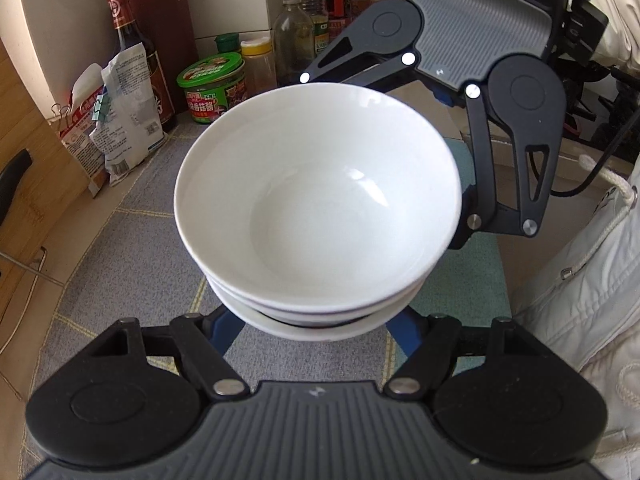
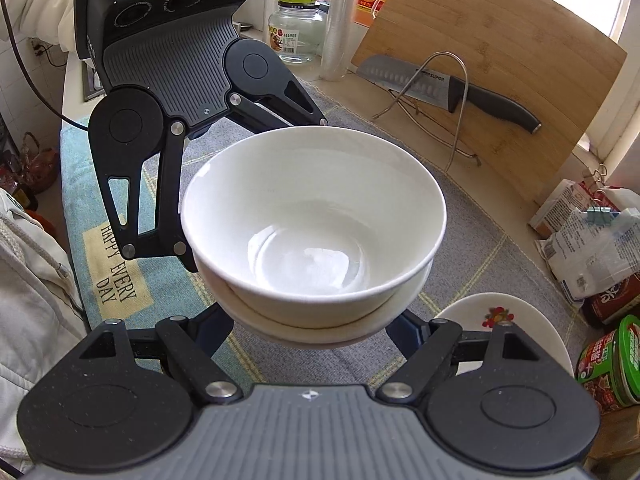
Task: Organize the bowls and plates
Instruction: 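Lift the bowl stack with both grippers and carry it toward the plates, then lower the bowl stack onto the fruit-decal plate stack with both grippers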
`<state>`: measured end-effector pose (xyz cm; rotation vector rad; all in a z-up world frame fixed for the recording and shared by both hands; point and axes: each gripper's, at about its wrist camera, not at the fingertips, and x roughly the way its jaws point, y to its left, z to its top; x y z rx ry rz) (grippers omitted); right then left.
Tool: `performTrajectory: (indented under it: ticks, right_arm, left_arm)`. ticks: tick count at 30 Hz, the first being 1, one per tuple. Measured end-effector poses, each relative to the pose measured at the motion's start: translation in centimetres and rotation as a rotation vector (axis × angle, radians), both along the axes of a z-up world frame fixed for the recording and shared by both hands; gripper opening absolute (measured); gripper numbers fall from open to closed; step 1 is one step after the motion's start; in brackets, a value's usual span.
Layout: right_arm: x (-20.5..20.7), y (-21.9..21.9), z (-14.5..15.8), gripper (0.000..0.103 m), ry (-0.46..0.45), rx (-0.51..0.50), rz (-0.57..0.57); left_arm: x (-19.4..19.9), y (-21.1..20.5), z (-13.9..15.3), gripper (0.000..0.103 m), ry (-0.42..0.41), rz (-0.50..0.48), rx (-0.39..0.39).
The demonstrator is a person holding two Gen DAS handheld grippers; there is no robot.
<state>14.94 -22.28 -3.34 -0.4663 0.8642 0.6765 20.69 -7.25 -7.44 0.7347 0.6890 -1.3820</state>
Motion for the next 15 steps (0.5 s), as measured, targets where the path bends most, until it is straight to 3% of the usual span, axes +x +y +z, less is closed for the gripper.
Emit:
performTrajectory:
  ticks: [15]
  right_arm:
    - [-0.2,-7.8,1.2,0.086,-0.042,-0.031,-0.099]
  left_arm:
    - [0.3,-8.2,0.2,0.076,-0.047,-0.095,-0.039]
